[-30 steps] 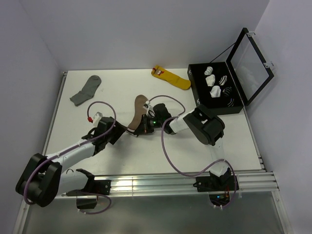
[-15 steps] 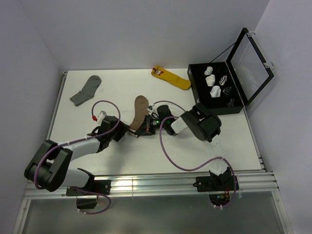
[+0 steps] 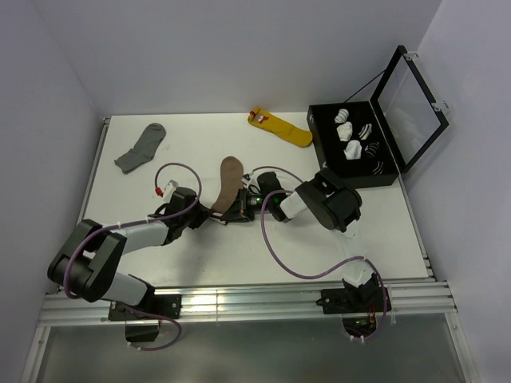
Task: Roll the socks
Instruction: Roll the sock at the center of the board.
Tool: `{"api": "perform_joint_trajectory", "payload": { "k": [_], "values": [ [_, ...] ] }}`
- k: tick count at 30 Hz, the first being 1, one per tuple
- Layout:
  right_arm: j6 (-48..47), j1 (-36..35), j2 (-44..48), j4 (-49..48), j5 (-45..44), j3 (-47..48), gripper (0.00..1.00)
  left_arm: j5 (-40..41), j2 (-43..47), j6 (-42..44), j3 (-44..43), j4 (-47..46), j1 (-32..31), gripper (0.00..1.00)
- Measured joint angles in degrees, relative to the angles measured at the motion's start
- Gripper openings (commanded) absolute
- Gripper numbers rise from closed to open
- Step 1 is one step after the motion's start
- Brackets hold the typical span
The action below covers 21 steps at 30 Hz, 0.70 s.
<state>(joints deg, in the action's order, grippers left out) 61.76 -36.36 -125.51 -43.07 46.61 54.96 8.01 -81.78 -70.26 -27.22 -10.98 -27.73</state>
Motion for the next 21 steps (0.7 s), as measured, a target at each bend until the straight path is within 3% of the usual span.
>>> {"api": "perform_joint_trajectory", "payload": {
  "k": [8, 13, 21],
  "values": [
    [-10.3, -0.7, 5.5, 9.3, -4.9, 0.2, 0.45, 0.0, -0.6, 1.1, -2.1, 2.8, -0.6, 0.09],
    [-20.6, -2.6, 13.2, 16.2, -14.0, -1.5, 0.55, 0.3, -0.6, 4.2, -5.3, 7.7, -0.7, 0.09],
    [-39.2, -9.9, 23.9, 20.7, -34.8, -5.0, 0.56, 0.4, -2.3, 9.8, -12.3, 15.8, -0.7, 0.09]
  ]
}}
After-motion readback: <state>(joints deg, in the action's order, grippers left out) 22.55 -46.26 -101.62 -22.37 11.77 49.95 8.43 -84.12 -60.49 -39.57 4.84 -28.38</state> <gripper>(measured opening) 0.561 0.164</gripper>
